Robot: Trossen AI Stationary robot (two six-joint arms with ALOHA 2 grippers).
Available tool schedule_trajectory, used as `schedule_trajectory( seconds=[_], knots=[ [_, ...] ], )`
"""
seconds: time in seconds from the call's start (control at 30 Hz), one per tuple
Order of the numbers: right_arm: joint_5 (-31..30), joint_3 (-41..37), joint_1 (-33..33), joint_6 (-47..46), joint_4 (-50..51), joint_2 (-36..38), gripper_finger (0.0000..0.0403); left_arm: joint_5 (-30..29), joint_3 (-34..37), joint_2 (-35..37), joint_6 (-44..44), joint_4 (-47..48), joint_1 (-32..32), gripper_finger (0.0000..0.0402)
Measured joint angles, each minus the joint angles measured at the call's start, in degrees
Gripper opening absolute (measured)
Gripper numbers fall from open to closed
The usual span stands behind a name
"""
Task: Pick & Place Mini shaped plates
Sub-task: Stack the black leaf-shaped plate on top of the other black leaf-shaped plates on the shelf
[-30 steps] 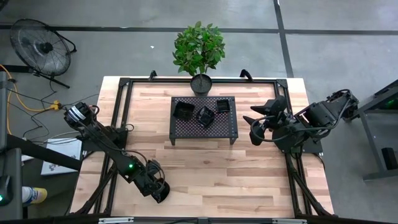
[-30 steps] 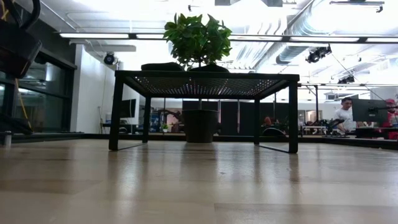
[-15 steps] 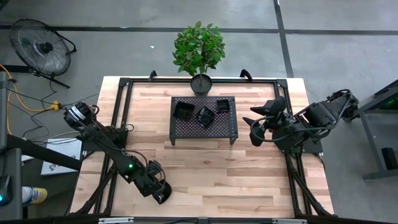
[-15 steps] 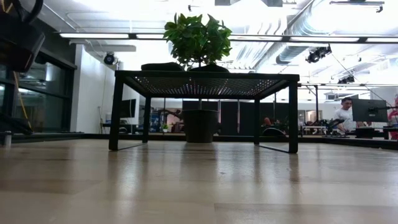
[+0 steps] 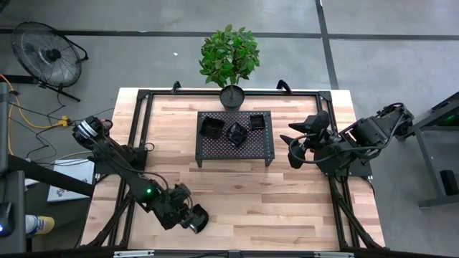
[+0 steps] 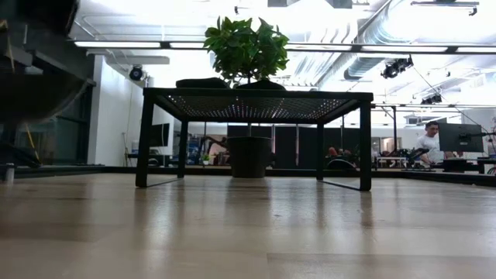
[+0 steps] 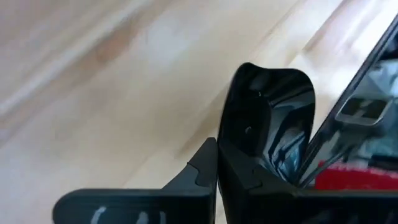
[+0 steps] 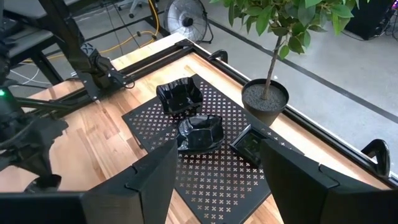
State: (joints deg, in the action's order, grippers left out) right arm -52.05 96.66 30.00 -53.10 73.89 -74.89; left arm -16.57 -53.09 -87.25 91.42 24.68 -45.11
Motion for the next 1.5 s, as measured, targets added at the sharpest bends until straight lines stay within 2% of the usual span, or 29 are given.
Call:
schedule_trajectory(
  seconds=[0.13, 0.27, 0.4, 0.6, 0.87, 1.07, 1.23, 1.37, 1.5],
  knots=[
    [0.0, 0.0, 0.0, 0.0, 0.0, 0.0, 0.0224, -4.2, -3.4, 0.3, -3.1, 1.4, 1.8, 0.0000],
    [-0.2, 0.0, 0.0, -0.8, -0.2, -0.1, 0.0224, -7.2, -7.8, 0.4, -10.1, 3.8, 5.5, 0.0000],
    [-0.5, 0.0, 0.0, -2.3, -1.8, -1.8, 0.0224, -12.4, -12.8, 0.4, -20.0, 5.3, 9.9, 0.0000],
    [-0.5, 0.0, 1.2, -2.0, -3.6, -8.4, 0.0224, -20.7, -19.7, 0.4, -35.7, 7.1, 15.3, 0.0000],
    [-7.1, 0.0, 3.1, -3.1, -10.1, -14.0, 0.0224, -33.1, -25.8, 0.4, -54.5, 6.6, 19.4, 0.0000],
    [-12.7, 0.0, 3.1, 11.7, -16.4, -17.2, 0.0224, -43.5, -29.0, 0.4, -74.6, 3.1, 19.7, 0.0000],
    [-16.9, 0.0, 2.6, 16.6, -23.9, -19.3, 0.0224, -49.3, -29.6, 0.4, -89.6, -2.8, 19.6, 0.0000],
    [-20.1, 0.0, 1.5, 23.0, -29.4, -20.5, 0.0224, -51.7, -29.8, 0.4, -95.0, -4.5, 19.6, 0.0000],
    [-20.5, 0.0, -0.1, 28.5, -33.4, -20.7, 0.0224, -52.6, -29.8, 0.4, -97.7, -4.8, 19.6, 0.0000]
  ],
)
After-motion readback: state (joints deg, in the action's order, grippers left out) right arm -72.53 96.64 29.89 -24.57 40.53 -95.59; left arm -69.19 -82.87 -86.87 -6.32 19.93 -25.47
